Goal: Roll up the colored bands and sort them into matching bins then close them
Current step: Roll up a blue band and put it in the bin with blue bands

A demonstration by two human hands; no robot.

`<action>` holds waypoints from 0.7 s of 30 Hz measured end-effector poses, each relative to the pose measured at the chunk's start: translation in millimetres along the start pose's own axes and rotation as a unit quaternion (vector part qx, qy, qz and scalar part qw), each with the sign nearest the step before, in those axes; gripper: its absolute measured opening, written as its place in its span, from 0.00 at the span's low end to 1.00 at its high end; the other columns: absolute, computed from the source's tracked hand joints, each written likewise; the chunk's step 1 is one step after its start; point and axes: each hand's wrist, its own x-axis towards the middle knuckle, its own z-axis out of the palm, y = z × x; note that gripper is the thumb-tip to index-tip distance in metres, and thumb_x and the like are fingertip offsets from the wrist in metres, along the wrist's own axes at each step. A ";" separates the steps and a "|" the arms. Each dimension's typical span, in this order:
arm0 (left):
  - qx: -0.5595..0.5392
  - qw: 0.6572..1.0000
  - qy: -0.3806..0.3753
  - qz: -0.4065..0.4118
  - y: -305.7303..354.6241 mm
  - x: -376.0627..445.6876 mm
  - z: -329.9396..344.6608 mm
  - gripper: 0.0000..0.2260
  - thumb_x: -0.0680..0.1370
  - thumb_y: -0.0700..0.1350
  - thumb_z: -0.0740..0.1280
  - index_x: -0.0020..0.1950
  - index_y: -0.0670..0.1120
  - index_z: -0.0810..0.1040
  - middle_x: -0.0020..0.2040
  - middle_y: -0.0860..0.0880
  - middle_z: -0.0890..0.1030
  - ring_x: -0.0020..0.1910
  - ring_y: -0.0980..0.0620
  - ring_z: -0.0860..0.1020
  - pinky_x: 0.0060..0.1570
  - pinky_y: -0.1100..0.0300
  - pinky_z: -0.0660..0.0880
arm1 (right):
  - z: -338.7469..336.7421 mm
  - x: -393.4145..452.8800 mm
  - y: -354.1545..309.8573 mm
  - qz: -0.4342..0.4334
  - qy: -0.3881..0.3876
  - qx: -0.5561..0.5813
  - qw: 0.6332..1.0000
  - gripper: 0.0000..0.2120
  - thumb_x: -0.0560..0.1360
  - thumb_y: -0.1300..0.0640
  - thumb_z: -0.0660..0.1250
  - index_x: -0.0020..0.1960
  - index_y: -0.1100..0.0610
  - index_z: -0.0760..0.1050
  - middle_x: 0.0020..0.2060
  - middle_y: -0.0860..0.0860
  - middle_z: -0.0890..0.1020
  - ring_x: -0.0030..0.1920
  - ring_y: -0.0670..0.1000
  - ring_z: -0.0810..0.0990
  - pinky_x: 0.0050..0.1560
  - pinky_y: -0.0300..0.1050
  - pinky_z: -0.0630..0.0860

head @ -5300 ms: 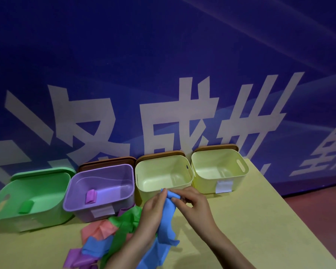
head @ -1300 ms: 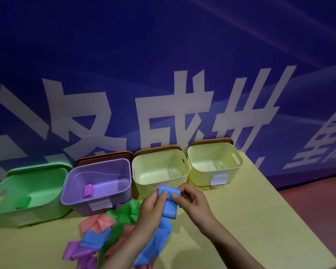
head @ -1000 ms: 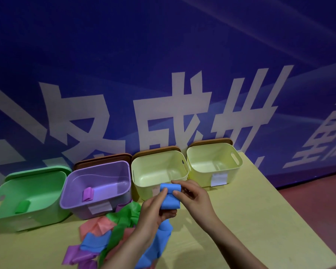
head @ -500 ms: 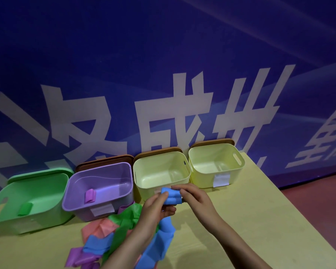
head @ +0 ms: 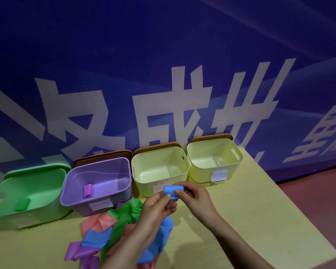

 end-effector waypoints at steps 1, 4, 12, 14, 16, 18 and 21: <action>-0.041 0.999 -0.001 -0.014 -0.3 -0.4 0.4 0.07 0.79 0.34 0.61 0.50 0.37 0.80 0.39 0.41 0.82 0.37 0.49 0.81 0.40 0.61 0.80 | -0.3 -0.6 1.4 -0.007 0.006 -0.003 1.000 0.11 0.73 0.65 0.70 0.47 0.49 0.81 0.40 0.43 0.84 0.41 0.40 0.79 0.43 0.32 0.73; -0.131 0.991 -0.005 -0.039 -0.6 0.8 0.7 0.08 0.79 0.32 0.60 0.54 0.34 0.78 0.46 0.37 0.84 0.46 0.44 0.84 0.48 0.56 0.81 | -1.5 -3.4 3.2 -0.040 0.011 -0.028 0.999 0.13 0.73 0.64 0.71 0.50 0.47 0.81 0.47 0.44 0.82 0.48 0.44 0.80 0.45 0.34 0.74; -0.164 0.986 -0.018 0.013 9.8 7.6 -2.4 0.12 0.78 0.35 0.62 0.60 0.33 0.75 0.54 0.36 0.82 0.52 0.44 0.82 0.52 0.59 0.79 | -1.9 -2.1 -2.6 -0.128 0.011 -0.044 0.991 0.15 0.73 0.67 0.69 0.54 0.51 0.81 0.52 0.46 0.80 0.56 0.46 0.79 0.53 0.35 0.75; -0.128 0.991 -0.010 0.039 12.1 7.2 -7.1 0.11 0.78 0.34 0.61 0.60 0.35 0.76 0.51 0.39 0.83 0.50 0.46 0.83 0.51 0.60 0.79 | -0.9 -3.8 -5.8 -0.112 -0.003 -0.009 0.994 0.13 0.75 0.67 0.68 0.54 0.53 0.82 0.53 0.50 0.80 0.56 0.45 0.79 0.53 0.34 0.74; -0.086 0.994 -0.019 0.060 13.3 3.5 -9.7 0.11 0.79 0.33 0.60 0.59 0.37 0.77 0.50 0.42 0.84 0.51 0.47 0.83 0.52 0.61 0.79 | 0.9 -6.9 -7.5 -0.099 0.003 0.010 0.995 0.13 0.75 0.67 0.67 0.52 0.51 0.81 0.51 0.49 0.81 0.54 0.43 0.79 0.52 0.33 0.73; -0.050 0.995 -0.032 0.080 13.9 -2.9 -9.0 0.11 0.79 0.32 0.60 0.58 0.40 0.77 0.48 0.47 0.85 0.50 0.50 0.83 0.52 0.61 0.79 | 3.7 -11.0 -8.7 -0.069 0.008 0.031 0.997 0.14 0.75 0.68 0.67 0.53 0.50 0.79 0.49 0.48 0.81 0.51 0.42 0.80 0.50 0.32 0.74; -0.021 0.995 -0.028 0.093 13.0 -9.2 -8.2 0.12 0.78 0.31 0.60 0.55 0.44 0.77 0.44 0.53 0.86 0.46 0.54 0.83 0.49 0.64 0.79 | 4.0 -17.8 -9.4 -0.017 0.002 0.051 0.999 0.16 0.75 0.67 0.67 0.60 0.55 0.75 0.48 0.47 0.81 0.48 0.38 0.80 0.48 0.31 0.74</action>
